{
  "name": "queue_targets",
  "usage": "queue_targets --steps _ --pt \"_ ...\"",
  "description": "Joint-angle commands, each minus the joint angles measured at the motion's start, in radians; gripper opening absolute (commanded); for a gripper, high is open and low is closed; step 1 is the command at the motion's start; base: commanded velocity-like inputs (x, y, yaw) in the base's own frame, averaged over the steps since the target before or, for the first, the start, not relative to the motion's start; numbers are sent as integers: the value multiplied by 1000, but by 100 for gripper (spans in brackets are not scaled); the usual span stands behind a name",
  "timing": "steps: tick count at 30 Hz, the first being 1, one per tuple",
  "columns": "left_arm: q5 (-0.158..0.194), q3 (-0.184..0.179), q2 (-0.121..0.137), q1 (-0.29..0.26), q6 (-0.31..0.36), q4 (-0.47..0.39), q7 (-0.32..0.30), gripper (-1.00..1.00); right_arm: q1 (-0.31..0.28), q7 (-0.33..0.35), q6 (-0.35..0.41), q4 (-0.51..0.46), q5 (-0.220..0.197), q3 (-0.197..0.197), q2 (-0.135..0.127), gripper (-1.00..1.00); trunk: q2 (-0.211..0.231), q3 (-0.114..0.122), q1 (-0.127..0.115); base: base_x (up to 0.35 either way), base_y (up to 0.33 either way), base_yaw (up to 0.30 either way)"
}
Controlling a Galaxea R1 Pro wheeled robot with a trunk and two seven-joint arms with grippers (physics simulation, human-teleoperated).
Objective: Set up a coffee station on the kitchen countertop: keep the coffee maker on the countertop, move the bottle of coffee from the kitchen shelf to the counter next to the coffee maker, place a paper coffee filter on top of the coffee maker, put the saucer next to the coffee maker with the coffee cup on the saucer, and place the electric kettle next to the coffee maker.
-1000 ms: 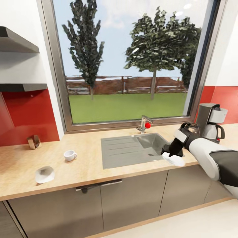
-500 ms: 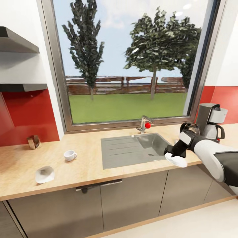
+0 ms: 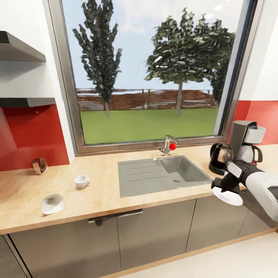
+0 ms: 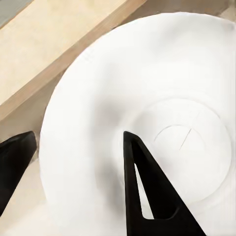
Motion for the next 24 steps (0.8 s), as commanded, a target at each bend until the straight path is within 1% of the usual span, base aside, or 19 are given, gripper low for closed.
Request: queue_targets --steps 1,4,9,12,14,18,19,20,21,22,23,24 --pt "1 1 0 -1 -3 0 -1 100 14 -7 -5 1 -12 -2 -9 -100 -1 -2 0 0 0 0" --pt "0 1 0 -1 -3 0 -1 100 56 0 -34 1 -9 -2 -24 -100 -1 -2 0 0 0 0" --pt "0 1 -1 -1 -3 0 -1 100 153 16 -98 1 -7 -2 -37 -100 -1 -2 0 0 0 0" --pt "0 1 -1 -1 -3 0 -1 100 187 18 -121 1 -7 -2 -48 -100 -1 -2 0 0 0 0" --pt "0 1 -1 -1 -4 0 -1 100 225 19 -148 1 -7 -2 -55 -100 -1 -2 0 0 0 0" --pt "0 1 -3 -1 -4 0 -1 100 328 19 -229 1 -7 -2 -53 -100 -1 -2 0 0 0 0" --pt "0 1 -3 -1 -4 0 -1 100 342 19 -240 1 -7 -2 -52 -100 -1 -2 0 0 0 0" --pt "0 1 -4 -1 -4 0 -1 100 369 19 -263 1 -7 -2 -51 -100 -1 -2 0 0 0 0" --pt "0 1 -4 -1 -4 0 -1 100 396 19 -287 1 -7 -2 -49 -100 -1 -2 0 0 0 0" --pt "0 2 -4 -1 -4 1 -1 100 447 19 -336 1 -7 -2 -46 -100 -1 -2 0 0 0 0" --pt "0 2 -4 -1 -4 1 -1 100 461 19 -349 1 -7 -2 -45 -100 -1 -2 0 0 0 0" --pt "0 2 -4 -1 -4 1 -1 100 489 18 -378 1 -7 -2 -44 -100 -1 -2 0 0 0 0"
